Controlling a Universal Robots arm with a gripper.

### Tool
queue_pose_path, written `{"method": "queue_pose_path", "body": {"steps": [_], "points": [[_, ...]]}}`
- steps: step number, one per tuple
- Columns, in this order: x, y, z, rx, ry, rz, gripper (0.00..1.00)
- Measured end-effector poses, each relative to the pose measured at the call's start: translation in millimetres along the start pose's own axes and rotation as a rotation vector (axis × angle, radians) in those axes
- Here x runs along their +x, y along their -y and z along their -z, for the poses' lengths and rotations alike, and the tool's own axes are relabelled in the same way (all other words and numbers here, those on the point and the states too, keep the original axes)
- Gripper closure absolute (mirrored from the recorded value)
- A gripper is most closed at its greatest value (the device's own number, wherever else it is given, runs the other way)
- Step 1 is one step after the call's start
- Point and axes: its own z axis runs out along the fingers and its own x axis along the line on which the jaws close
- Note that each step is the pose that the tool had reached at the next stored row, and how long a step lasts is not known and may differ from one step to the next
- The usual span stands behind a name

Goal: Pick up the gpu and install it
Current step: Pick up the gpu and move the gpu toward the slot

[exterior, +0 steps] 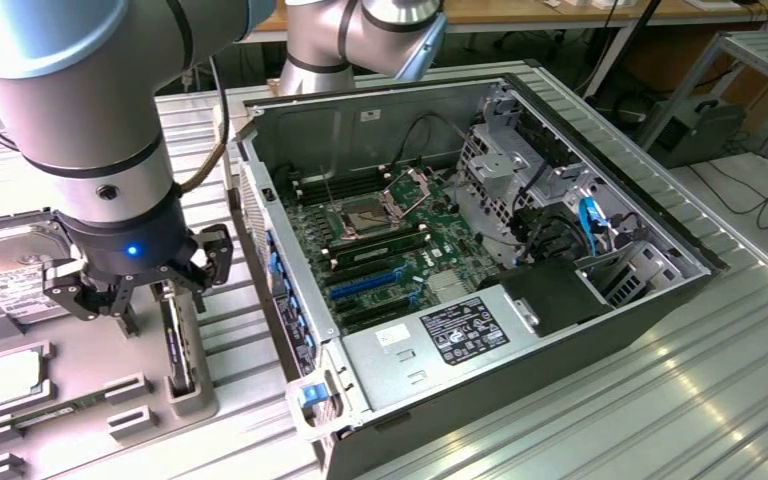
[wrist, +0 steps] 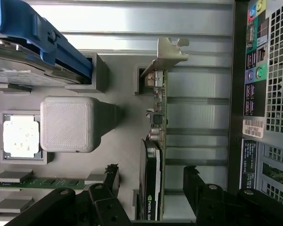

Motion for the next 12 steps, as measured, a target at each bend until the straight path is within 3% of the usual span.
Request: {"method": "queue_pose_path", "body": {"steps": [12], "points": [[-0.2,2.6,-18.1,0.0,-0.0029,-0.001,0.34]]}}
